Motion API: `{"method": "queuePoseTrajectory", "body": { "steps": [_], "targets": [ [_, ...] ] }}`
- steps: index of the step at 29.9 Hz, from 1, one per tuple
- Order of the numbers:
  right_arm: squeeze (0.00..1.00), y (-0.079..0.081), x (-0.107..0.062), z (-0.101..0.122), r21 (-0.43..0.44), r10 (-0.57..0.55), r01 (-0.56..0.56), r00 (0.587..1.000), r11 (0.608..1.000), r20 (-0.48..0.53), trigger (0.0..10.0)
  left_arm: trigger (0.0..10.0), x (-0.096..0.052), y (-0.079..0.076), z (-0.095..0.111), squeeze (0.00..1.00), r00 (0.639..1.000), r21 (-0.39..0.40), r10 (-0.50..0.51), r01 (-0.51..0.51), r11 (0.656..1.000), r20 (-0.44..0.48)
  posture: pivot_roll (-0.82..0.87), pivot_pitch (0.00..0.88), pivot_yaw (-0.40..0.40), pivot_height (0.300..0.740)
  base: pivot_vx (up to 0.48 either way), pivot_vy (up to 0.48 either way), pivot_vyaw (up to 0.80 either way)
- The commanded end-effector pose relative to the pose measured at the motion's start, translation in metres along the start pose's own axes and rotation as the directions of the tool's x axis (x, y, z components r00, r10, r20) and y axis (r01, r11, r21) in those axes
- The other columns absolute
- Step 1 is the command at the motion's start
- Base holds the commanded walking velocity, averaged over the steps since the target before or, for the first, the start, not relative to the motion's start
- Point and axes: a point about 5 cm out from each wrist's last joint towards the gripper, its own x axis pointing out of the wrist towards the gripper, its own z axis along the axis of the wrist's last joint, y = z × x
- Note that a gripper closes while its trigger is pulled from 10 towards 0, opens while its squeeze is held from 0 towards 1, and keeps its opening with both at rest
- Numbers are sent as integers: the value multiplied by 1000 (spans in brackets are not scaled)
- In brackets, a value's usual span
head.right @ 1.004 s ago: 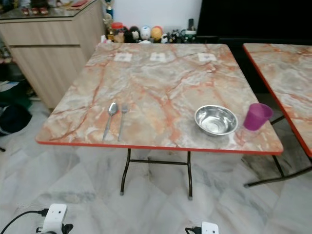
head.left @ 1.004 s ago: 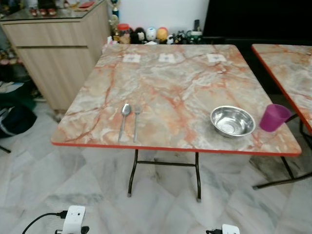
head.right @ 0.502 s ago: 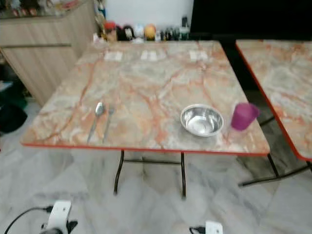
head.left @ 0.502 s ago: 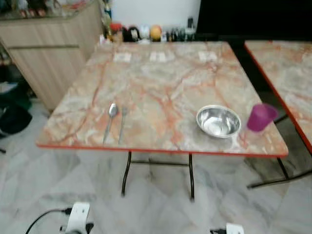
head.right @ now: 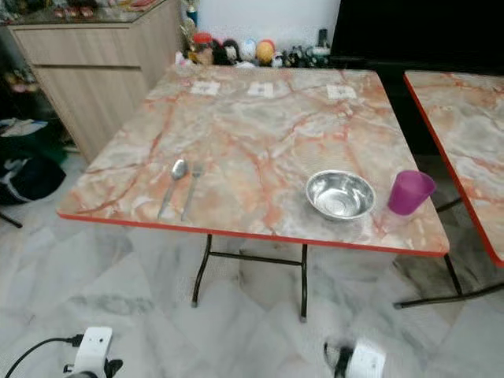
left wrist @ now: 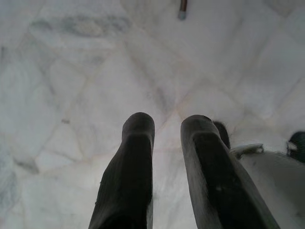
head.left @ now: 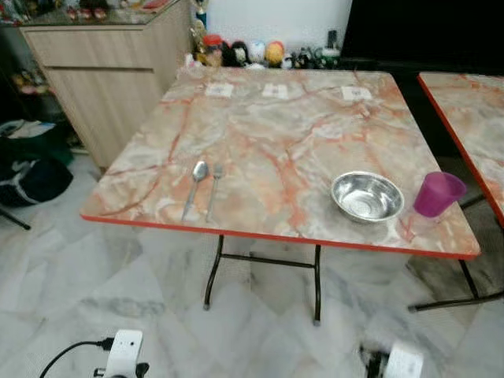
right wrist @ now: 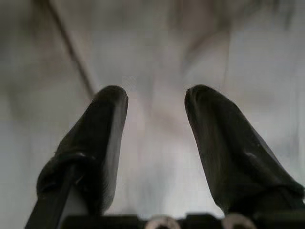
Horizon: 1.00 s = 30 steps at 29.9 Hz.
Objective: Setting the table
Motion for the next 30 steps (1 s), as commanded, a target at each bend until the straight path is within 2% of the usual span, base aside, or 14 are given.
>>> {"method": "queuePoseTrajectory", "body": {
  "steps": [1, 3, 6, 10, 12, 16, 17, 18, 19, 24, 30],
  "targets": [
    [1000, -1, 0, 38, 48, -1, -10, 976, 999, 217, 10000, 10000, -2, 2, -6, 0, 1000, 8, 5, -5, 1000, -16, 36, 15, -7, 740, 0, 0, 0],
    [1000, -7, -7, 56, 60, -3, -16, 950, 998, 312, 10000, 10000, -2, 2, -7, 0, 1000, 8, 4, -4, 1000, -17, 36, 15, -7, 740, 0, 0, 0],
    [1000, -12, -12, 63, 75, -16, -12, 931, 997, 366, 10000, 10000, -2, 1, -7, 0, 1000, 8, 1, -1, 1000, -18, 32, 16, -9, 740, 0, 0, 0],
    [1000, -10, -15, 76, 77, -8, -28, 901, 997, 434, 10000, 10000, -1, 0, -7, 0, 1000, 6, 0, 0, 1000, -18, 32, 14, -9, 740, 0, 0, 0],
    [1000, -2, -12, 90, 98, 7, -61, 881, 993, 473, 10000, 10000, -1, 0, -6, 0, 1000, 4, 2, -2, 1000, -17, 35, 13, -7, 740, 0, 0, 0],
    [1000, 11, -9, 110, 113, 61, -130, 878, 985, 474, 10000, 10000, -1, 0, -5, 0, 1000, 2, 4, -4, 1000, -15, 37, 11, -7, 740, 0, 0, 0],
    [455, 14, -8, 112, 110, 79, -148, 877, 983, 473, 10000, 10000, -1, 0, -5, 0, 1000, 2, 4, -4, 1000, -15, 38, 10, -6, 740, 0, 0, 0],
    [161, 16, -7, 114, 106, 92, -161, 877, 981, 472, 10000, 10000, -1, 0, -5, 0, 1000, 1, 4, -4, 1000, -14, 38, 10, -6, 740, 0, 0, 0],
    [0, 21, -5, 115, 96, 121, -185, 877, 978, 464, 10000, 10000, -1, 0, -5, 0, 1000, 0, 4, -4, 1000, -14, 38, 10, -6, 740, 0, 0, 0],
    [0, 27, -4, 122, 102, 135, -206, 873, 973, 469, 10000, 10000, -1, 0, -3, 0, 1000, -7, 1, -1, 1000, -7, 41, 9, -6, 740, 0, 0, 0],
    [0, 29, -8, 126, 107, 154, -229, 869, 967, 471, 10000, 10000, -1, 0, -2, 0, 1000, -7, -2, 2, 1000, -4, 41, 12, 1, 740, 293, 0, 0]
  ]
}}
